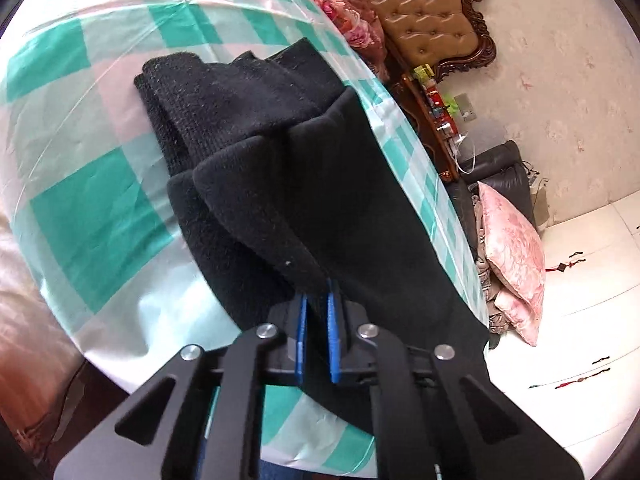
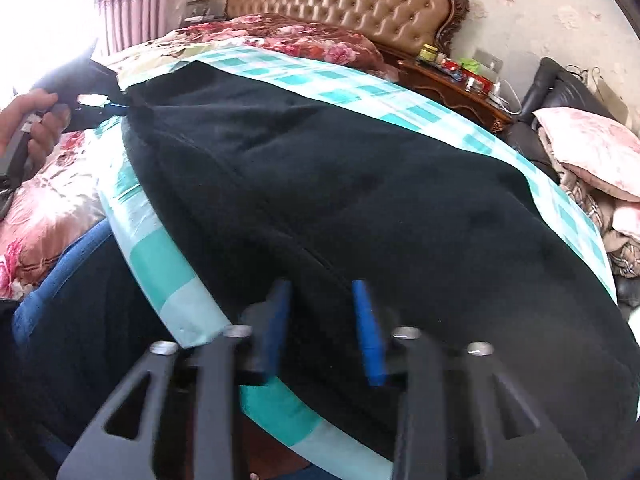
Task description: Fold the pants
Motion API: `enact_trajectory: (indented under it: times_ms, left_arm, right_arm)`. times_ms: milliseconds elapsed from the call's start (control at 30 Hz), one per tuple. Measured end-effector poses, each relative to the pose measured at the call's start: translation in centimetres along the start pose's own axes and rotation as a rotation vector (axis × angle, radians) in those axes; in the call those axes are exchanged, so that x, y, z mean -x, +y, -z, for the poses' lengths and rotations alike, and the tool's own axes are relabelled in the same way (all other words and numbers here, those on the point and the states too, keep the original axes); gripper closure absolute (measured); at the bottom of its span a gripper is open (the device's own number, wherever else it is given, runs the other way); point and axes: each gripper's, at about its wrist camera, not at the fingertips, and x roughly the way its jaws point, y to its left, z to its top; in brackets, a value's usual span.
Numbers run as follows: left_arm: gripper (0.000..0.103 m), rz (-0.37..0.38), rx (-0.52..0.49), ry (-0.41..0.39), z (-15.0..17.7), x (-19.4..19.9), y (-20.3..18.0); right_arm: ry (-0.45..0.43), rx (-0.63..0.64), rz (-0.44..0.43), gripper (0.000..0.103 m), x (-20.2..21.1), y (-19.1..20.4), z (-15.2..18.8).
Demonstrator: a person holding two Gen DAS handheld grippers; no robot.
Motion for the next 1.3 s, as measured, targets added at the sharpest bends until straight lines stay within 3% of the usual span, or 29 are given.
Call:
enact_trajectory:
  times_ms: [233,300,367,400,433,500,633,800,867,900,933,1000,1033,1100,1200,1300]
  left_arm:
    - [0.098,0.055,-0.016,-0.066,1.1,3.6,-1.8]
    - [0.098,0.018,-0.016,-0.041,1.7,2.9,-1.0]
    - [0.097,0.007,0.045,0.005,2.2,1.6,0.7]
    - [0.09,0.012,0.059,0.001,2.4,1.6,1.2]
    - [0.07,0.011,0.069,-0.02,2.5,2.0,1.7]
    - [0.054,0.047,0.095,-0.066,2.4,2.8,2.6]
    - [0.054,0.047,0.131,-0.098,1.0,2.8,4.2]
    - [0.053,0.111,0.176,-0.094,-0.4,1.6,5.8]
    - [0.053,0.147,0.196,-0.1,-0.6,1.3,6.3]
    - [0.053,0.163,0.199,-0.1,-0.7,1.0,6.6]
    - [0.057,0.172,0.199,-0.103,-0.8,0.9,6.8]
    - [0.065,0.174,0.187,-0.111,-0.9,0.8,7.0]
    - [0.08,0.181,0.177,-0.115,-0.8,0.8,7.1]
    - [0.081,0.214,0.182,-0.116,-0.8,0.7,7.4]
    - [0.079,0.216,0.192,-0.122,-0.7,0.8,7.4]
    - [0.059,0.236,0.216,-0.129,-0.3,0.7,7.3]
  right_arm:
    - [-0.052,-0.054,-0.06,0.097,4.0,-0.9,-0.3]
    - [-0.026,-0.059,-0.08,0.097,3.3,-0.7,0.2]
    - [0.027,-0.031,-0.078,0.096,1.7,0.0,1.2]
    - [0.038,-0.027,-0.079,0.096,1.2,0.3,1.4]
    - [0.038,-0.026,-0.08,0.095,1.2,0.4,1.6]
    - [0.049,-0.029,-0.101,0.091,1.2,0.2,1.5]
    - [0.071,-0.008,-0.127,0.087,1.0,0.2,1.4]
    - [0.078,-0.047,-0.189,0.084,2.1,-0.9,0.1]
    - [0.032,-0.14,-0.261,0.074,3.0,-2.3,-1.7]
    - [0.008,-0.178,-0.272,0.052,3.1,-2.8,-3.0]
    - [-0.02,-0.215,-0.254,0.038,2.9,-3.2,-4.8]
    - [-0.028,-0.266,-0.258,0.038,1.4,-3.2,-7.8]
    - [-0.024,-0.306,-0.294,0.038,-0.5,-3.1,-9.9]
    - [-0.009,-0.342,-0.287,0.041,-3.8,-2.4,-13.0]
    - [0.038,-0.361,-0.289,0.056,-9.5,-0.1,-17.7]
    - [0.049,-0.307,-0.294,0.059,-12.9,3.5,-21.3]
